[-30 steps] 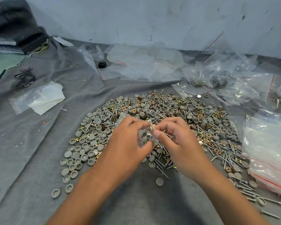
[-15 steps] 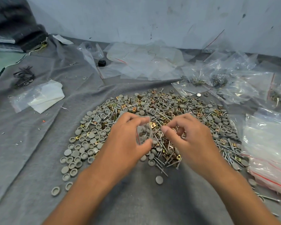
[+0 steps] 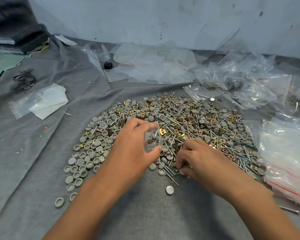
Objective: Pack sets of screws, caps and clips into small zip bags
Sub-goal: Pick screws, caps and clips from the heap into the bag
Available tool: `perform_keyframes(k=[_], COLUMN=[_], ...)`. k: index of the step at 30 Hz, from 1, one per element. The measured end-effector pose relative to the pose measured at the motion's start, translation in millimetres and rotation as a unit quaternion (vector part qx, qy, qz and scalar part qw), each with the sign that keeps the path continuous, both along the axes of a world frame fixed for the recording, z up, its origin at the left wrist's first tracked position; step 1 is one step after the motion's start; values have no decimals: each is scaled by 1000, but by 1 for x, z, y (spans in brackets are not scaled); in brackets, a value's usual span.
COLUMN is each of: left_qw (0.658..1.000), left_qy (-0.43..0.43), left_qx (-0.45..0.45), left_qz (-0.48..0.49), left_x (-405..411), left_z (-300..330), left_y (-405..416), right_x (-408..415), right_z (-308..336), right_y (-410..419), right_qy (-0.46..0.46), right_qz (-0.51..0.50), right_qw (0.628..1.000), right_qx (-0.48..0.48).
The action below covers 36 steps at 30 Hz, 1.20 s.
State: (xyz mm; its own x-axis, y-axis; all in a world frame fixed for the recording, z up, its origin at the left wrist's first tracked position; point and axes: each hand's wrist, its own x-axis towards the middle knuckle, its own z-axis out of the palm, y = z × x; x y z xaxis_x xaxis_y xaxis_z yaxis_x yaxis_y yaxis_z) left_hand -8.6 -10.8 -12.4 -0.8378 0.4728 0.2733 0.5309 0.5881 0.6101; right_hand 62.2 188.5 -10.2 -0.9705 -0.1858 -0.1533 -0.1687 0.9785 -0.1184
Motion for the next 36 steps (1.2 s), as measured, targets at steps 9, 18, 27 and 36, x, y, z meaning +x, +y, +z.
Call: perform_keyframes(k=[9, 18, 27, 36], left_qw=[1000, 1000, 1000, 1000], left_qy=[-4, 0, 0, -14], left_qx=[-1, 8, 9, 14], left_qz=[-3, -13, -30, -17], left_x=[0, 3, 4, 3], left_z=[-1, 0, -3, 1], left_y=[0, 1, 3, 3], right_x=[4, -2, -6, -8], right_z=[-4, 11, 4, 8], right_y=[3, 9, -34, -31], right_qy=[-5, 36, 259, 250], right_qz=[12, -112, -61, -90], right_qw=[998, 909, 923, 866], right_qx=[56, -401, -277, -423])
